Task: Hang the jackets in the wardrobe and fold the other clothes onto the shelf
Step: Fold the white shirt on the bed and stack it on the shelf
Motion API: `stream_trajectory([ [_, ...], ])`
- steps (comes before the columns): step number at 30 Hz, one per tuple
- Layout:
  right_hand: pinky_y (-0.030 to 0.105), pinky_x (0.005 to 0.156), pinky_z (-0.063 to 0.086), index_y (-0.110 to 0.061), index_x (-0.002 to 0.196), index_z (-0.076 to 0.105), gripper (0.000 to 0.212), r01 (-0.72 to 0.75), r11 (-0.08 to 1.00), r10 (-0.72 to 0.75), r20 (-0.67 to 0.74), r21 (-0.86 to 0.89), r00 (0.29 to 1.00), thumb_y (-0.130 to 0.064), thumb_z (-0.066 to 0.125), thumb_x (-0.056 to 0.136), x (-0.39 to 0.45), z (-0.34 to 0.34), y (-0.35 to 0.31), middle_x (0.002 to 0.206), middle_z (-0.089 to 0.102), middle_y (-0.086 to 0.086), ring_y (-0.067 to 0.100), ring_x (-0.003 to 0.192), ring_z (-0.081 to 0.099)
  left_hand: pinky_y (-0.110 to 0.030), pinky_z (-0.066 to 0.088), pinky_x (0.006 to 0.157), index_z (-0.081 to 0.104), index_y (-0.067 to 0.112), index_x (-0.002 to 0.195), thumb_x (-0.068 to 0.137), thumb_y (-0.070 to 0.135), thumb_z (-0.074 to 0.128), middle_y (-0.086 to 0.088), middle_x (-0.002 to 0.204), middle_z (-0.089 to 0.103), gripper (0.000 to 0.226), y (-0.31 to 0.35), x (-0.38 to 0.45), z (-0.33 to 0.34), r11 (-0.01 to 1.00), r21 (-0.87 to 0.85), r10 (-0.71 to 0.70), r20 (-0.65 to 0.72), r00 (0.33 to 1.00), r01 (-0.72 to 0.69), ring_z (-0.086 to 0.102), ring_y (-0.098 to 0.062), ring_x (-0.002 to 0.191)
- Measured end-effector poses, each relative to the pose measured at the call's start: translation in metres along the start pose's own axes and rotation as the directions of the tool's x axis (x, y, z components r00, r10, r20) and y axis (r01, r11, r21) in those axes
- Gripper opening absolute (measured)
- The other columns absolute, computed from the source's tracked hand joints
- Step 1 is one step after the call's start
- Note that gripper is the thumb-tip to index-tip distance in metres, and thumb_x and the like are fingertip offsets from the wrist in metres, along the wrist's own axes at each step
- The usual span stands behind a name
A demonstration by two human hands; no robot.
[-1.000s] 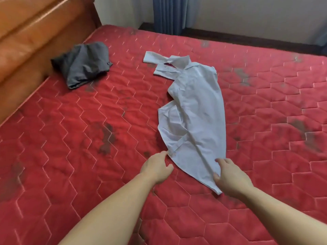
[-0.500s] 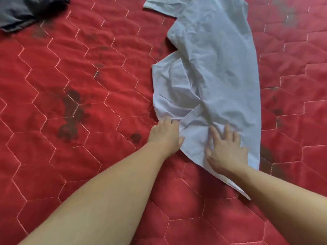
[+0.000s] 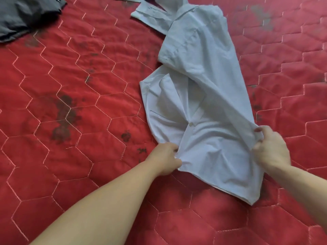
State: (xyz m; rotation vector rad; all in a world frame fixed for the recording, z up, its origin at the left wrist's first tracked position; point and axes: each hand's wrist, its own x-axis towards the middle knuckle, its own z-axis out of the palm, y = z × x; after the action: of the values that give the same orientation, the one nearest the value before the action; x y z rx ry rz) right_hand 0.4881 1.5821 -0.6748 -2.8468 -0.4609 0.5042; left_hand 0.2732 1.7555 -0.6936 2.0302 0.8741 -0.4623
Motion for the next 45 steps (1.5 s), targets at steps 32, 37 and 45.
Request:
stream_trajectory([
  [32, 0.036, 0.055, 0.026, -0.009, 0.061, 0.039, 0.029, -0.076, 0.948, 0.012, 0.203, 0.310, 0.979, -0.012, 0.037, 0.091, -0.114, -0.011, 0.062, 0.060, 0.038, 0.003, 0.024, 0.061, 0.036, -0.032, 0.045, 0.088, 0.053, 0.011, 0.124, 0.084, 0.015, 0.064, -0.011, 0.120, 0.060, 0.042, 0.004, -0.009, 0.021, 0.807, -0.470, -0.562, -0.429, 0.707, 0.357, 0.056, -0.031, 0.111],
  [37, 0.036, 0.058, 0.030, 0.005, 0.069, 0.047, 0.034, -0.276, 0.714, 0.220, 0.168, 0.644, 0.961, -0.015, 0.037, 0.096, -0.106, -0.017, 0.045, 0.070, 0.045, 0.006, 0.021, 0.069, 0.039, -0.030, 0.034, 0.056, 0.047, 0.017, 0.061, 0.078, 0.021, 0.063, -0.002, 0.069, 0.053, 0.024, 0.000, -0.025, 0.036, 0.958, -0.099, -0.286, -0.274, 0.918, 0.268, 0.055, -0.030, 0.075],
  [45, 0.030, 0.061, 0.047, -0.014, 0.070, 0.064, 0.014, -0.204, 0.401, 0.157, 0.152, 0.893, 0.976, -0.004, 0.065, 0.081, -0.081, -0.098, 0.025, 0.055, 0.062, -0.006, 0.012, 0.054, 0.059, -0.034, 0.049, 0.093, 0.061, 0.018, 0.104, 0.089, 0.036, 0.057, -0.001, 0.108, 0.064, 0.024, 0.040, -0.064, 0.034, 0.673, 0.737, -0.375, 0.270, 0.887, 0.060, 0.060, -0.023, 0.113],
])
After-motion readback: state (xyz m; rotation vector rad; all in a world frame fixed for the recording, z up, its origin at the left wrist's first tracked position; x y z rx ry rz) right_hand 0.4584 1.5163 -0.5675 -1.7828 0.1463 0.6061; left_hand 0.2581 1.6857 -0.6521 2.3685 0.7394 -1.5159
